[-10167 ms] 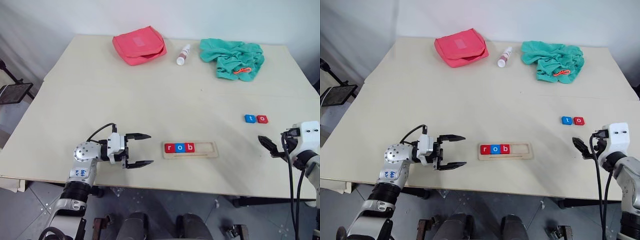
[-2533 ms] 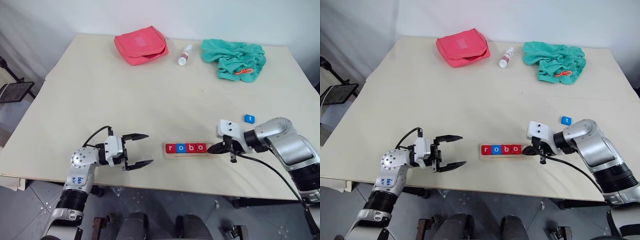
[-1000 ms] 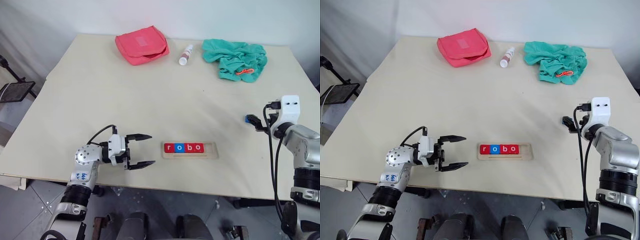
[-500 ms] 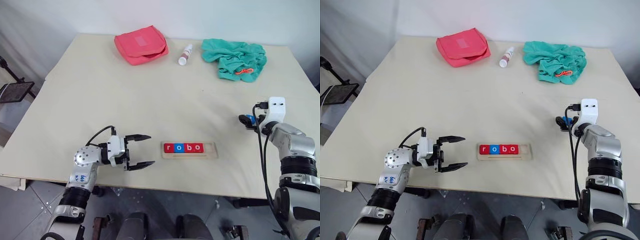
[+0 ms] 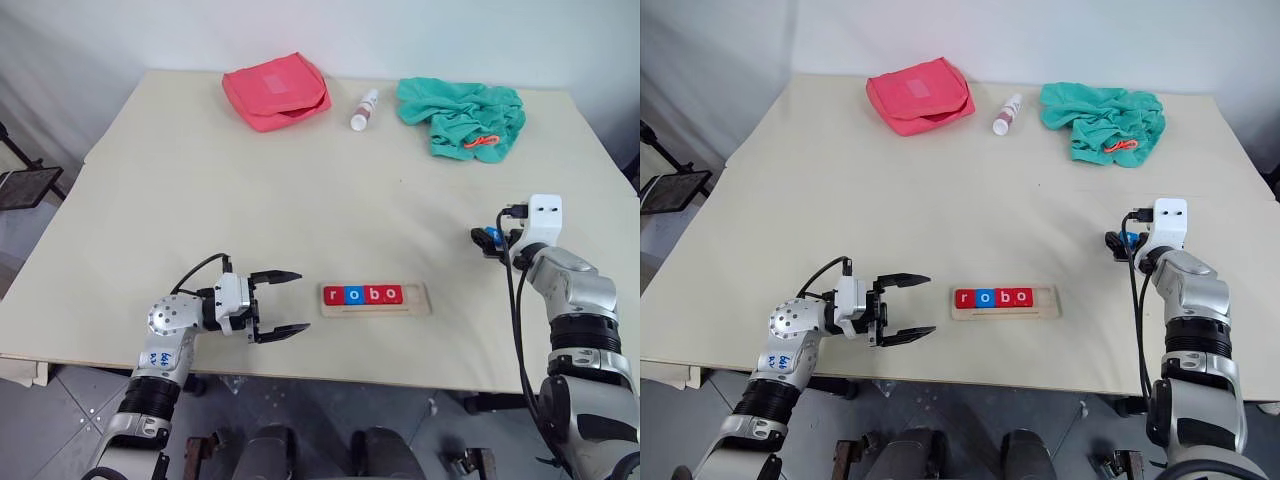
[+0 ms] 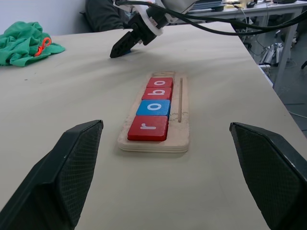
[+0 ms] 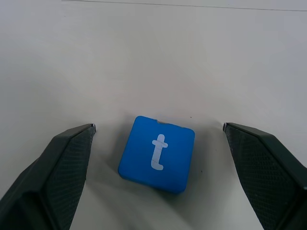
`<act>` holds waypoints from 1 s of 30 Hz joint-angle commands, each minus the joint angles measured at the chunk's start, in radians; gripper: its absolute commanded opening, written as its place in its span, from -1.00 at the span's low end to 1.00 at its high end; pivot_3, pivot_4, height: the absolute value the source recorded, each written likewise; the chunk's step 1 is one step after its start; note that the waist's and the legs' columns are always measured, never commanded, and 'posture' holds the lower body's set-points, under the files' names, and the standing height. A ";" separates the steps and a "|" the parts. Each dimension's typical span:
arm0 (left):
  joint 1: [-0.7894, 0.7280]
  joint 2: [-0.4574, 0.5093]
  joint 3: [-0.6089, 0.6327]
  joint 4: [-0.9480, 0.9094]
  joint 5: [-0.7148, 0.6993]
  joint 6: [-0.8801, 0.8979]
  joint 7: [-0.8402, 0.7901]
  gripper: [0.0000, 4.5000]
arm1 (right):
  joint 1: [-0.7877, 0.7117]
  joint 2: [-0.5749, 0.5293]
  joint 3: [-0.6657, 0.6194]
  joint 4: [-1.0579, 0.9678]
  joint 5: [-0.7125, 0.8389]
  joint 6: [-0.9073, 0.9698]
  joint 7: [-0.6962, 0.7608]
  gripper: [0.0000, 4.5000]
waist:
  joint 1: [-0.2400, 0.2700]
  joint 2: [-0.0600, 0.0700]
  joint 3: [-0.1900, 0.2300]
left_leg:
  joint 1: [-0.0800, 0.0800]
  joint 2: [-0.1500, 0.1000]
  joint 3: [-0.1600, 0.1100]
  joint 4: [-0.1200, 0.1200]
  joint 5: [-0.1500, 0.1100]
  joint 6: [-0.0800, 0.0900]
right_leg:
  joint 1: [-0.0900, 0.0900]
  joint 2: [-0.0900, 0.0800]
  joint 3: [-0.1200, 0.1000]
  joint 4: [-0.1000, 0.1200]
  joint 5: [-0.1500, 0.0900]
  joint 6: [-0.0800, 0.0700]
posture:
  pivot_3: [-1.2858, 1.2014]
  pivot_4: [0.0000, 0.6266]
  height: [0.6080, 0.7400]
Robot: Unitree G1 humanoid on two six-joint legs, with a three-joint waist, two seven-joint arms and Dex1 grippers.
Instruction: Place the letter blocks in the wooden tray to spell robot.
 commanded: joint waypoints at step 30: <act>-0.003 0.017 0.008 -0.012 -0.026 0.010 -0.052 1.00 | 0.562 0.180 -0.097 -1.134 0.191 0.429 -0.214 -0.34 | 0.017 0.001 0.000 | 0.000 -0.001 0.000 -0.006 0.001 -0.001 | -0.002 0.000 0.001 0.000 0.000 0.000 | 0.03 -0.52 1.00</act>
